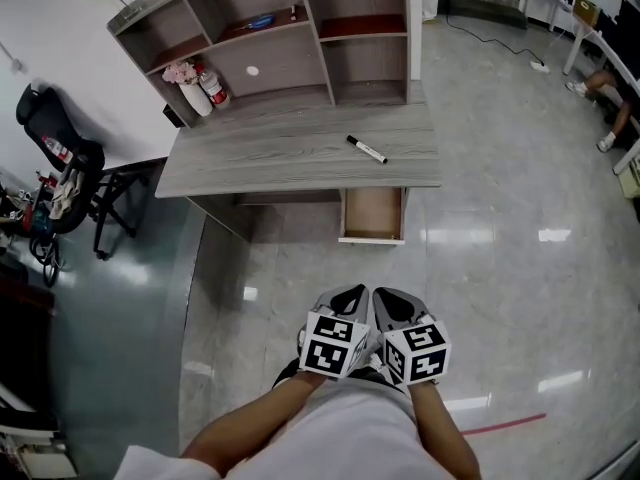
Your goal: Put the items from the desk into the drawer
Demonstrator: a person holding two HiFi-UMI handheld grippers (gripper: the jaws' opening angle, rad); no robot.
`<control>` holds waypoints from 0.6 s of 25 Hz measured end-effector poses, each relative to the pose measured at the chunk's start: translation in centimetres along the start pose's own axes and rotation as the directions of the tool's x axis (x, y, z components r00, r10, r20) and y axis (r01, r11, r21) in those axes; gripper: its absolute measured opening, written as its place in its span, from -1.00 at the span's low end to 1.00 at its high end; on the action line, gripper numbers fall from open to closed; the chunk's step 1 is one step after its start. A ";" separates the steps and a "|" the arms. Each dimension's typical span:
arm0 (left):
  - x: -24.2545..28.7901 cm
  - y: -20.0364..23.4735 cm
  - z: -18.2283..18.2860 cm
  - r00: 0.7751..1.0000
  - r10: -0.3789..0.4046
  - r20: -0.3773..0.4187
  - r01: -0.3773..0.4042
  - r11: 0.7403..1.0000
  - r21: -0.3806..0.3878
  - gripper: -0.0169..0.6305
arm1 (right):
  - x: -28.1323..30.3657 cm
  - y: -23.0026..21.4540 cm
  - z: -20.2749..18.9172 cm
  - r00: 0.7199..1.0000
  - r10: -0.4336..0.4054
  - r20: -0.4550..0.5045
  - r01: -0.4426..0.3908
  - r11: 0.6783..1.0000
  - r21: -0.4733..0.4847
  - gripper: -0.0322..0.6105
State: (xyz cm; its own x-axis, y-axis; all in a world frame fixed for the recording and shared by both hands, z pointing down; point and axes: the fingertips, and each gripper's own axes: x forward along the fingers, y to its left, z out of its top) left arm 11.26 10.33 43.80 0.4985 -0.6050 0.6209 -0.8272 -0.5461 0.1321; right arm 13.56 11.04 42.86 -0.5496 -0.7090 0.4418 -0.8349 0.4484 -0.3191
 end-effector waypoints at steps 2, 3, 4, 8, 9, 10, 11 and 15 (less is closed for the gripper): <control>0.7 0.2 0.2 1.000 -0.008 -0.002 0.008 1.000 -0.005 -0.94 | 0.4 -0.4 0.1 1.000 -0.006 -0.006 0.006 1.000 0.001 -0.89; 1.0 0.3 0.5 1.000 -0.014 0.000 0.014 1.000 -0.008 -0.94 | 0.5 -0.6 0.2 1.000 -0.010 -0.009 0.010 1.000 0.001 -0.89; 1.4 0.4 0.7 1.000 -0.021 0.002 0.021 1.000 -0.010 -0.94 | 0.8 -0.9 0.3 1.000 -0.014 -0.012 0.014 1.000 0.000 -0.89; 2.9 1.7 1.9 0.999 -0.042 0.008 0.043 0.999 -0.015 -0.94 | 2.6 -1.8 1.2 0.999 -0.032 -0.024 0.032 0.999 -0.006 -0.89; 3.4 2.2 2.1 0.999 -0.048 0.007 0.048 0.999 -0.016 -0.94 | 3.2 -2.1 1.5 0.999 -0.038 -0.026 0.038 0.999 -0.006 -0.89; 3.9 2.8 2.3 0.999 -0.052 0.007 0.052 0.999 -0.016 -0.94 | 3.9 -2.3 1.8 0.999 -0.045 -0.028 0.045 0.999 -0.006 -0.89; 4.3 3.5 2.6 0.998 -0.056 0.007 0.056 0.998 -0.016 -0.94 | 4.6 -2.6 2.1 0.998 -0.051 -0.030 0.051 0.999 -0.005 -0.89; 6.3 6.5 3.6 0.997 -0.079 0.001 0.079 0.997 -0.022 -0.94 | 7.8 -3.5 3.4 0.996 -0.081 -0.039 0.082 0.997 0.006 -0.89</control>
State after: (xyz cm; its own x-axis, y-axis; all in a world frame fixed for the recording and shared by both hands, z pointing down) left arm 9.99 0.85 45.78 0.5623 -0.5605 0.6080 -0.7909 -0.5793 0.1973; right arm 12.31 2.10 44.57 -0.4804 -0.7214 0.4987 -0.8769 0.3858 -0.2867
